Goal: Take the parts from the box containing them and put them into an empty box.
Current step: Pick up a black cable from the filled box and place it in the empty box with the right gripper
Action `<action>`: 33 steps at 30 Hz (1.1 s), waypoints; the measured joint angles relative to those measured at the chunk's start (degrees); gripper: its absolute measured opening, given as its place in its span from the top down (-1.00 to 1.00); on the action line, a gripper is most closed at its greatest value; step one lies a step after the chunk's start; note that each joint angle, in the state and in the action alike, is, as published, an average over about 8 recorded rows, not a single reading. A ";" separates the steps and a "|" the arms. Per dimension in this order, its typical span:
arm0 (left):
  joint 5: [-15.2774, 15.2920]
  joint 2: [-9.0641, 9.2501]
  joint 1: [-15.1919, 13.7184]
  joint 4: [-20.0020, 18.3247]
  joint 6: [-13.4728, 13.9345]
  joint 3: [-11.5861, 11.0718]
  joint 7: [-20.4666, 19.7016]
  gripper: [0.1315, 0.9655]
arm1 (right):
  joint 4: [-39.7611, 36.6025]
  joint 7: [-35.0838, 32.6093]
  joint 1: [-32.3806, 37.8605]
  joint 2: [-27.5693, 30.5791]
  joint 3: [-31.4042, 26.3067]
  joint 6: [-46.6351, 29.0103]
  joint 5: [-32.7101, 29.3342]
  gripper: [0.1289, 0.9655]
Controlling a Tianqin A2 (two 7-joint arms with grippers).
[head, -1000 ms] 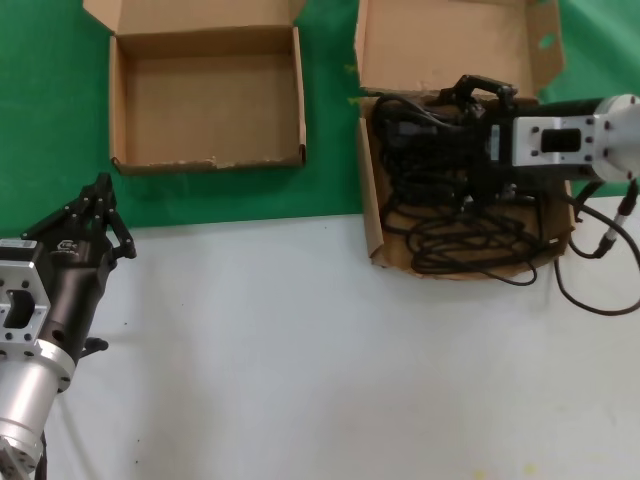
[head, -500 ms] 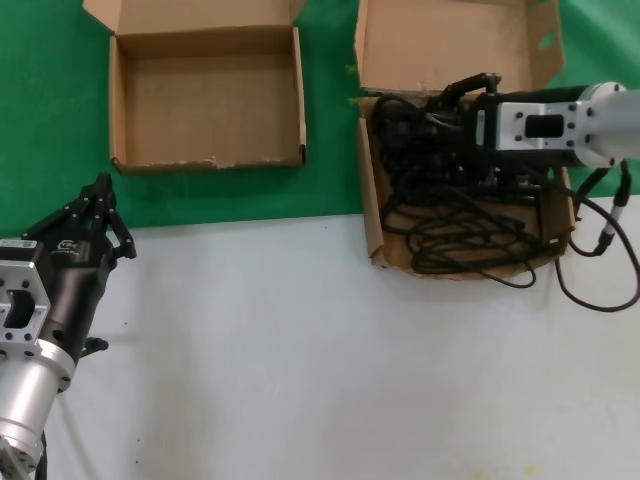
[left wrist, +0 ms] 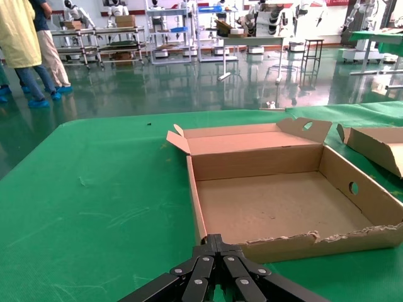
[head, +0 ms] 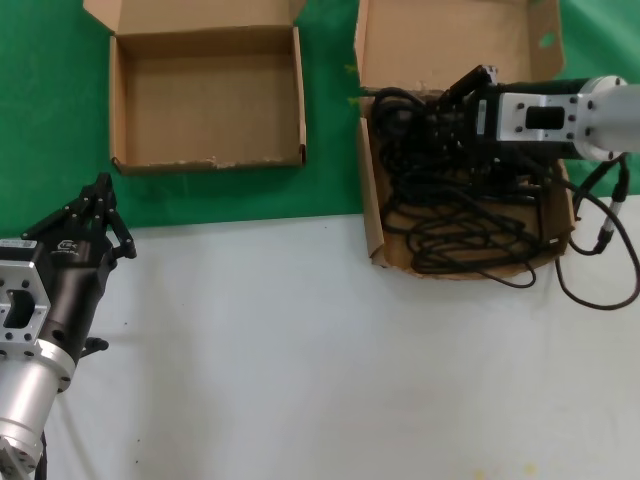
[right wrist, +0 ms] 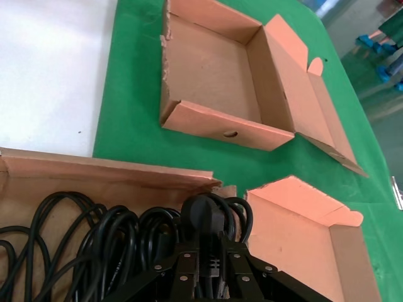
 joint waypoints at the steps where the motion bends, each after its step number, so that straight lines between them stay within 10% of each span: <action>1: 0.00 0.00 0.00 0.00 0.00 0.00 0.00 0.97 | 0.15 0.00 -0.06 0.07 0.12 0.05 0.06 0.74; 21: 0.00 0.00 0.00 0.00 0.00 0.00 0.00 0.97 | 20.63 10.96 -4.25 4.98 3.47 -2.10 -1.15 0.84; 33: 0.00 0.00 0.00 0.00 0.00 0.00 0.00 0.97 | 20.83 10.71 -1.20 -4.69 0.18 0.74 -4.57 0.84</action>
